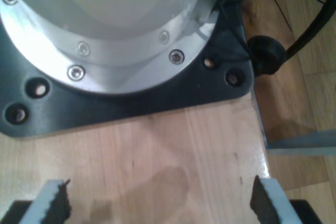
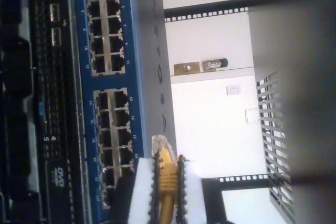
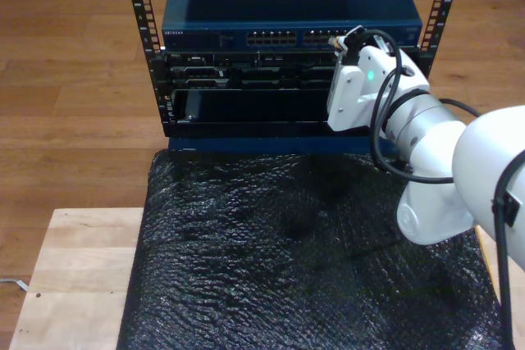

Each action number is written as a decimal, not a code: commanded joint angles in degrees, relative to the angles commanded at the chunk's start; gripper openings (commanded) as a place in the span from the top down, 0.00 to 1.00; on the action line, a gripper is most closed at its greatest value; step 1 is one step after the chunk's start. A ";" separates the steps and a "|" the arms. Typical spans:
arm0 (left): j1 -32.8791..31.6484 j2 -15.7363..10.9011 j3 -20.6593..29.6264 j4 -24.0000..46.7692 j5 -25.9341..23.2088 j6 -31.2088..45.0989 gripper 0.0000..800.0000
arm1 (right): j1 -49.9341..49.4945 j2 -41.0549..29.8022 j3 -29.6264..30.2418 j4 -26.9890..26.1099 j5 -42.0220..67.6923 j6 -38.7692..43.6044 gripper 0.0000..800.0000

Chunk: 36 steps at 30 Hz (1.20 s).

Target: Grab the cable and plug it in

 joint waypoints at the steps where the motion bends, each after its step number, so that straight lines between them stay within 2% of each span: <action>1: 0.00 0.00 0.00 0.00 0.09 0.00 0.00 | 0.00 0.35 -0.53 0.09 -0.26 -0.18 1.00; 7: 0.00 0.00 0.00 0.00 0.00 0.00 0.00 | 0.18 4.13 -2.81 0.53 -4.04 -0.70 1.00; 14: 0.00 0.00 0.00 0.00 0.00 0.00 0.00 | 0.88 8.18 -6.42 4.92 -5.19 -2.20 1.00; 19: 0.00 0.00 0.00 0.00 0.09 0.00 0.00 | 0.97 11.52 -8.97 9.32 -8.44 -8.18 1.00; 23: 0.00 0.00 0.00 0.00 0.00 0.00 0.00 | 2.11 12.48 -9.93 11.78 -9.05 -9.14 1.00; 29: 0.00 0.00 0.00 0.00 0.00 0.00 0.00 | 4.13 14.24 -10.64 18.81 -11.25 -13.98 1.00; 36: 0.00 0.00 0.00 0.00 0.00 0.00 0.00 | 6.59 16.26 -11.96 23.56 -13.71 -15.91 1.00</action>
